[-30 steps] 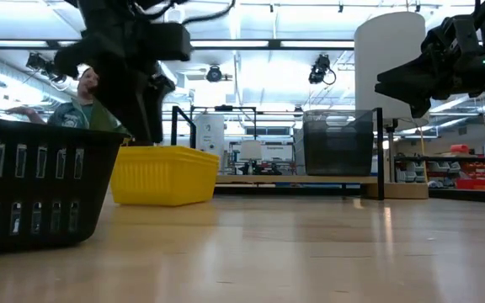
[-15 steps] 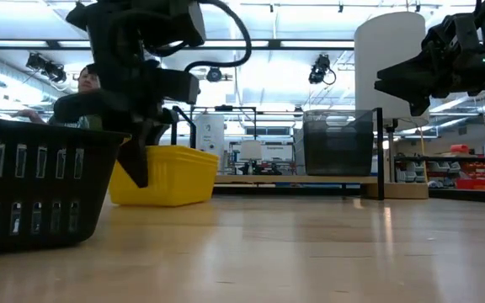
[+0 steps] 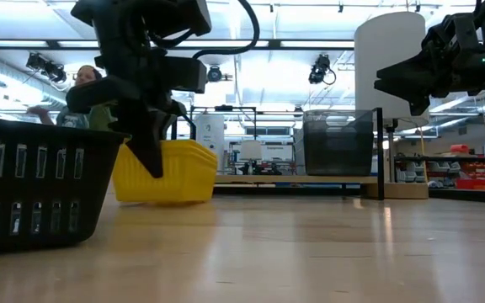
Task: Stack baskets on shelf by color
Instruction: Put the yellow bin on the shelf
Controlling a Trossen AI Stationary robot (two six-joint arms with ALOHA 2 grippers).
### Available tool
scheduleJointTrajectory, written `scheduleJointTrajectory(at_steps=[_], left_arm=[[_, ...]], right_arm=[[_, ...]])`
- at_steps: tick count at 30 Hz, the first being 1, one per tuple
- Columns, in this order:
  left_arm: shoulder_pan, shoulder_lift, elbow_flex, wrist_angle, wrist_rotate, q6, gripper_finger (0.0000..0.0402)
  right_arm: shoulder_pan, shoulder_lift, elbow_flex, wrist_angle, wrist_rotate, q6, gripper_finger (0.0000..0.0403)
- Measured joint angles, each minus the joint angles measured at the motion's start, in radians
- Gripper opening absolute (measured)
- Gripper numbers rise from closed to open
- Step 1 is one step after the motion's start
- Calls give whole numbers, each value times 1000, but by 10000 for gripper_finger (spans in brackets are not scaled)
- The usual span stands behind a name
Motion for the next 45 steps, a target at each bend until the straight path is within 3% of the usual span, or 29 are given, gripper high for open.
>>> scheduleJointTrajectory(at_steps=[6, 17, 31, 45], left_arm=[[1, -1, 47, -11, 7, 3, 17], [48, -3, 207, -67, -70, 99, 17], [157, -3, 215, -43, -95, 183, 17], [180, -3, 215, 19, -88, 256, 17]], right_arm=[[0, 0, 0, 0, 0, 0, 135], [0, 0, 0, 0, 0, 0, 135], [0, 0, 0, 0, 0, 0, 135], [0, 0, 0, 0, 0, 0, 135]])
